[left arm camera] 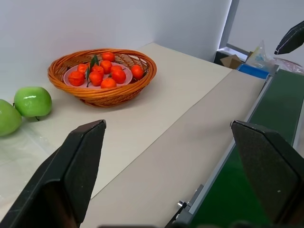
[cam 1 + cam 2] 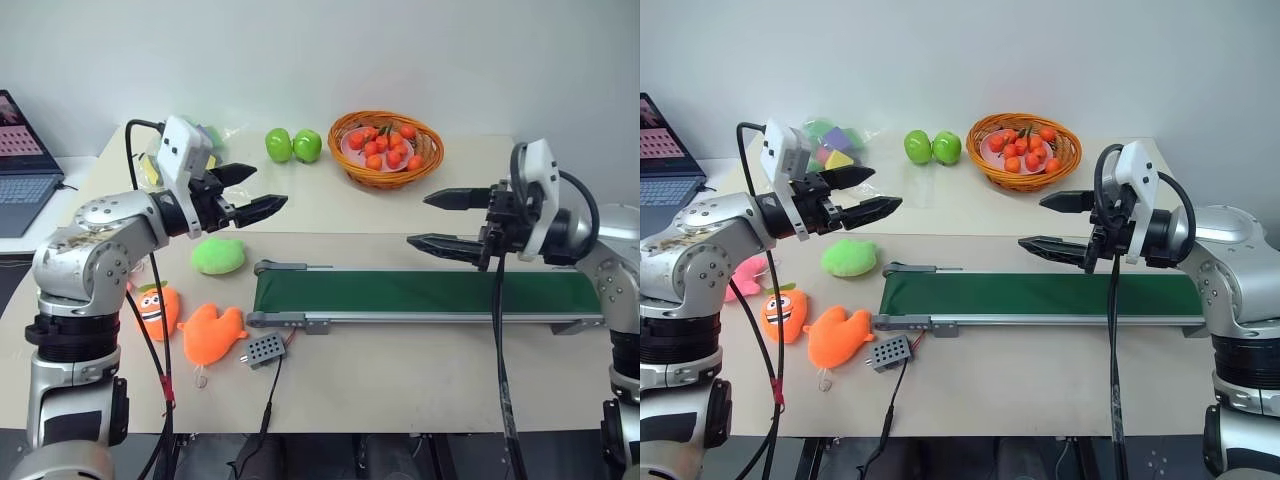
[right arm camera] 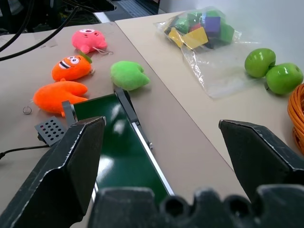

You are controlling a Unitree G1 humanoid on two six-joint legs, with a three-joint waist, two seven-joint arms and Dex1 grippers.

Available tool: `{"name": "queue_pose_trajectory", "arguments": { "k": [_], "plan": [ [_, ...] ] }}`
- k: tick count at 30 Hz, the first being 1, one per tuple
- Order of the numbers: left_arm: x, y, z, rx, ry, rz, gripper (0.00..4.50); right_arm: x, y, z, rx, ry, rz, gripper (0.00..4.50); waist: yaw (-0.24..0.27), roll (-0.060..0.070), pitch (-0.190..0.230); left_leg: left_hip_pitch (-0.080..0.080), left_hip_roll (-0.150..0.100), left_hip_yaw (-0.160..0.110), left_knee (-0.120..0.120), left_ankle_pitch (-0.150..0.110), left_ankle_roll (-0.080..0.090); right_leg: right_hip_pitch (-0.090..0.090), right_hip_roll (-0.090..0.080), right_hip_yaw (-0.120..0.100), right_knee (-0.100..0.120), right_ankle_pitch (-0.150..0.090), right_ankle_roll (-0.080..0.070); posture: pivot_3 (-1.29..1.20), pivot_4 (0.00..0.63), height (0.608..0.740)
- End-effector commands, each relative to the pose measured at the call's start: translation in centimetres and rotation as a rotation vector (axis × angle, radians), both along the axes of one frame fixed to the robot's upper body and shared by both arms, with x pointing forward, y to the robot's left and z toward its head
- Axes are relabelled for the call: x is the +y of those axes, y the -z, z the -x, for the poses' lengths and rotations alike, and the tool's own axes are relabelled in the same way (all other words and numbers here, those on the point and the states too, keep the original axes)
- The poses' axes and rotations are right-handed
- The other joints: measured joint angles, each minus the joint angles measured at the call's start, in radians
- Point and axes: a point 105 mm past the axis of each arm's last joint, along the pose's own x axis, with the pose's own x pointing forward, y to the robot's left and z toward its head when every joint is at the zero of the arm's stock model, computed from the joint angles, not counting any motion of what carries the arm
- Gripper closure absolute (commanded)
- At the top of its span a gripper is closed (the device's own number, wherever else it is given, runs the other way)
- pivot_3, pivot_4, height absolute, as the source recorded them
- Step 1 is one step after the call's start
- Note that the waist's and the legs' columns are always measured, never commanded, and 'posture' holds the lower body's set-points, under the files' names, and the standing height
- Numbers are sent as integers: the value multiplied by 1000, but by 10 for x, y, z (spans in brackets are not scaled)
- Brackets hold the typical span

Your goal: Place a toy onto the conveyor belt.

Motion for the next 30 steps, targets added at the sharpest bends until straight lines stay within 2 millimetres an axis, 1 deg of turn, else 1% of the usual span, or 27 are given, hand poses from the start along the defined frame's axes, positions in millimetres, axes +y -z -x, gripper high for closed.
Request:
{"name": "queue_pose_trajectory", "arguments": {
  "k": [1,4,7,14,17,20,24,25,26,28,29,30],
  "plan": [
    [-1,-18,8,-60,28,12,16,1,-11,5,-61,-19,6,0,0,0,0,0,0,0,0,0,0,0,0,0,0,0,0,0,150,738],
    [2,-20,12,-38,43,48,16,1,-10,6,-50,-30,14,0,0,0,0,0,0,0,0,0,0,0,0,0,0,0,0,0,150,738],
    [10,-15,11,-33,8,24,16,3,-9,5,-44,-44,15,0,-1,0,0,0,0,0,0,0,0,0,0,0,0,0,0,0,150,738],
    [26,-7,22,-3,-48,32,16,10,-9,-4,-40,-81,12,0,-2,0,0,0,0,0,0,0,0,0,0,0,0,0,0,0,150,738],
    [47,0,24,73,-128,112,16,15,-6,-9,-27,-96,7,0,-3,0,0,0,0,0,0,0,0,0,0,0,0,0,0,0,150,738],
    [71,5,35,167,-178,244,16,19,-3,-12,-18,-116,3,0,-5,0,0,0,0,0,0,0,0,-1,0,0,0,0,0,0,150,738],
    [93,10,50,244,-212,358,16,23,0,-14,-9,-138,1,0,-5,0,0,0,1,0,-1,0,0,-1,0,0,0,0,0,0,150,738],
    [101,12,52,253,-245,375,16,25,1,-15,-4,-144,0,0,-4,0,0,0,0,0,-1,0,0,-1,0,0,0,0,0,0,150,738],
    [121,15,57,272,-308,469,16,27,2,-16,2,-157,-2,0,-3,0,0,0,0,0,-1,0,0,-1,0,0,1,0,0,0,150,738],
    [149,23,68,315,-380,618,16,31,3,-18,9,-175,-1,0,-8,0,0,1,0,0,-1,0,0,-1,0,0,1,0,0,0,150,738],
    [159,34,74,358,-420,663,16,32,3,-18,11,-183,0,0,-15,0,0,2,1,1,-1,0,0,-1,0,0,1,0,0,0,150,738],
    [163,41,78,387,-445,681,16,32,3,-18,13,-187,1,0,-17,0,0,2,1,0,-1,0,0,-1,0,0,1,0,0,0,150,738]
  ]
}}
